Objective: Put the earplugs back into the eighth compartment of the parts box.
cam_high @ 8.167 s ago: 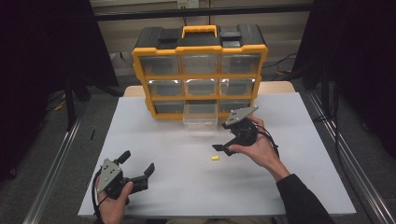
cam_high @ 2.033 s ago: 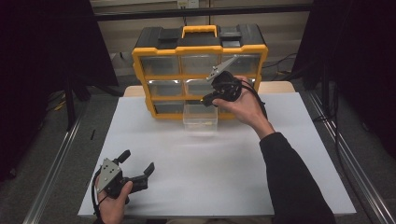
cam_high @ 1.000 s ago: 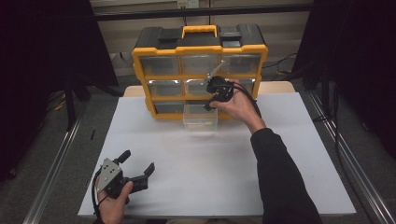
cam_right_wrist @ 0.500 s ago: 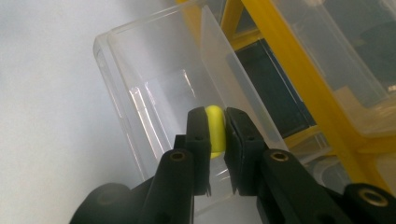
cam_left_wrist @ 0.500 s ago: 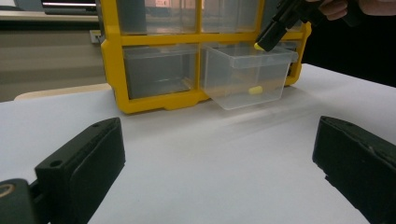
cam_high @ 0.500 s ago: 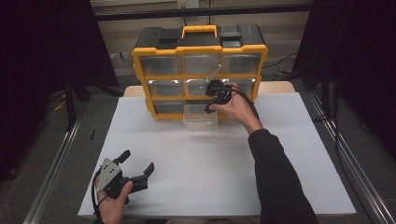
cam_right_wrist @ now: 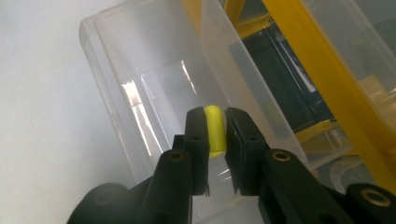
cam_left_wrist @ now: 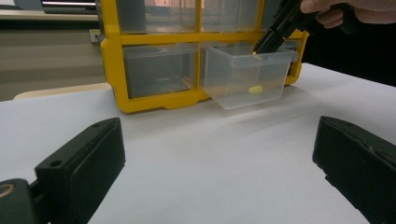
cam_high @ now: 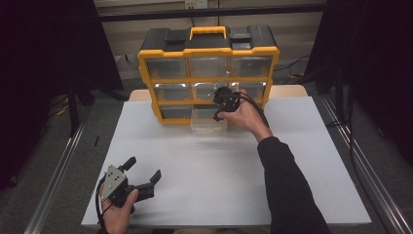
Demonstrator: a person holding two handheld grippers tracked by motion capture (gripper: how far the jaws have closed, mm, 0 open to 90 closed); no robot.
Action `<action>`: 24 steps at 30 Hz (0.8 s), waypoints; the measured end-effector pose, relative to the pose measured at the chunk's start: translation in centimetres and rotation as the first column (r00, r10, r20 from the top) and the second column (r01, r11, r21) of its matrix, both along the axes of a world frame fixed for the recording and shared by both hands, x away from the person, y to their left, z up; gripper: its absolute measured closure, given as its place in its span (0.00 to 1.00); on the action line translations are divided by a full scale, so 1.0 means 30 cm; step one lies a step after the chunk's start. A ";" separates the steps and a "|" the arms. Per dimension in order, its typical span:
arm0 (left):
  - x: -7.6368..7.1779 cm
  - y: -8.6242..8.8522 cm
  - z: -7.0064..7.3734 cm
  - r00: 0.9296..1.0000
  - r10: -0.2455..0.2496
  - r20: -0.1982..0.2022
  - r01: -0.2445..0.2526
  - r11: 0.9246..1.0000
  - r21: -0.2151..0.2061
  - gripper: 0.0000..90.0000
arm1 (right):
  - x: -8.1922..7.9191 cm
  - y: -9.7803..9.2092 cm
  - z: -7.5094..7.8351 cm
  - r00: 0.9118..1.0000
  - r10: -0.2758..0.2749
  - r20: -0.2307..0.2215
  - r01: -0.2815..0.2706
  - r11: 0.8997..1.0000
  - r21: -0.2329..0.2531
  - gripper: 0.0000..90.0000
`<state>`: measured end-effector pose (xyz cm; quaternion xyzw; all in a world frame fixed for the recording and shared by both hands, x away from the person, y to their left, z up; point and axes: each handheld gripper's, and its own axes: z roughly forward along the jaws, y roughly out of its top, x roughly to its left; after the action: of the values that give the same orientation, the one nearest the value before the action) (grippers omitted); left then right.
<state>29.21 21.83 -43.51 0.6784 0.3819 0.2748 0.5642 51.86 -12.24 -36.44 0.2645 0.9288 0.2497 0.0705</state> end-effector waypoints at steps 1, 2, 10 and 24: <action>0.000 0.000 0.000 1.000 -0.001 -0.001 0.001 1.000 -0.003 0.03 | 0.001 0.000 -0.003 1.000 0.006 0.007 -0.006 1.000 0.003 0.86; 0.000 0.000 0.000 1.000 -0.002 -0.001 0.002 1.000 -0.002 0.03 | 0.000 0.000 -0.005 1.000 0.002 0.000 -0.002 1.000 0.001 0.86; 0.000 -0.001 0.000 1.000 -0.001 -0.002 0.001 1.000 -0.004 0.03 | -0.001 -0.002 -0.004 1.000 -0.017 0.020 0.017 1.000 0.006 0.71; 0.000 -0.001 0.000 1.000 0.002 -0.001 -0.002 1.000 0.000 0.03 | -0.053 -0.050 0.036 0.986 -0.116 0.123 0.100 0.986 0.132 0.18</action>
<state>29.19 21.81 -43.52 0.6782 0.3829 0.2752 0.5637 50.27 -13.73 -35.36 0.3018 0.8890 0.3200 0.1276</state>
